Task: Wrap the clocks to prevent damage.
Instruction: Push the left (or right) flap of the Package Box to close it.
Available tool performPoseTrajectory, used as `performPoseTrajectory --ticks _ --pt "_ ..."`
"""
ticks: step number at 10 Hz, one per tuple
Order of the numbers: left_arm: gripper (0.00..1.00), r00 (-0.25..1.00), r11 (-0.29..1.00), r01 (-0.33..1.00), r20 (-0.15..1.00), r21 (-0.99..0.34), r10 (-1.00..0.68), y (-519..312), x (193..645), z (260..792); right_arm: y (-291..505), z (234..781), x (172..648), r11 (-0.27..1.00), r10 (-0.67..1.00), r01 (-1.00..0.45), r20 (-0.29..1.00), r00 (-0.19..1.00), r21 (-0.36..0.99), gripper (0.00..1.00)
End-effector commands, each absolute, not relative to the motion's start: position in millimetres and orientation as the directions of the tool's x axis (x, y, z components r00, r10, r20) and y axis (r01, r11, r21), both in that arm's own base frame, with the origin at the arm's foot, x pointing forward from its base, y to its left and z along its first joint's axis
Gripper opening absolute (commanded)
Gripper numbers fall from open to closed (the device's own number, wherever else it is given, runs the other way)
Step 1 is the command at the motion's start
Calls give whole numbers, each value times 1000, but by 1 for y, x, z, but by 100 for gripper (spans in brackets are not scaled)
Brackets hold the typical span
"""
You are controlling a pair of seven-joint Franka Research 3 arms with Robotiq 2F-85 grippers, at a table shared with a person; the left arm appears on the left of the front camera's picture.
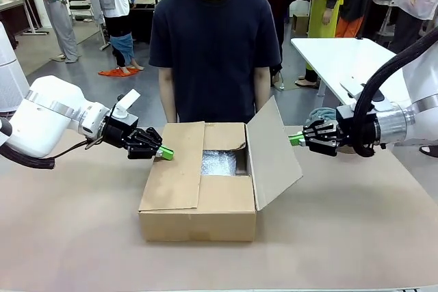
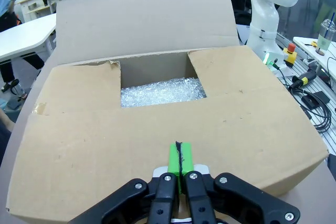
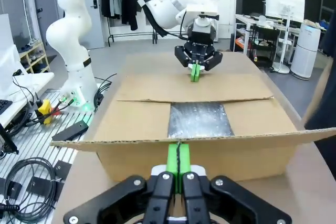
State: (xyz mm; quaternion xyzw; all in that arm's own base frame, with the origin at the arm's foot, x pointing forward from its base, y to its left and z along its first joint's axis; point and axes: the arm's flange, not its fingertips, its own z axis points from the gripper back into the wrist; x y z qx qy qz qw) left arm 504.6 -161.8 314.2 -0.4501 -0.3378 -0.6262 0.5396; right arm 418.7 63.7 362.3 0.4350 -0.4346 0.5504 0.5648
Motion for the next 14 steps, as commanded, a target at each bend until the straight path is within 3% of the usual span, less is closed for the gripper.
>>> performPoseTrajectory --ticks 1,14 --pt "0 -21 -185 981 923 -54 -384 -164 504 312 83 355 416 11 239 -1000 971 18 15 1" --pt "0 -21 -185 981 923 -54 -384 -164 504 312 179 328 453 -45 315 -998 948 34 51 1"
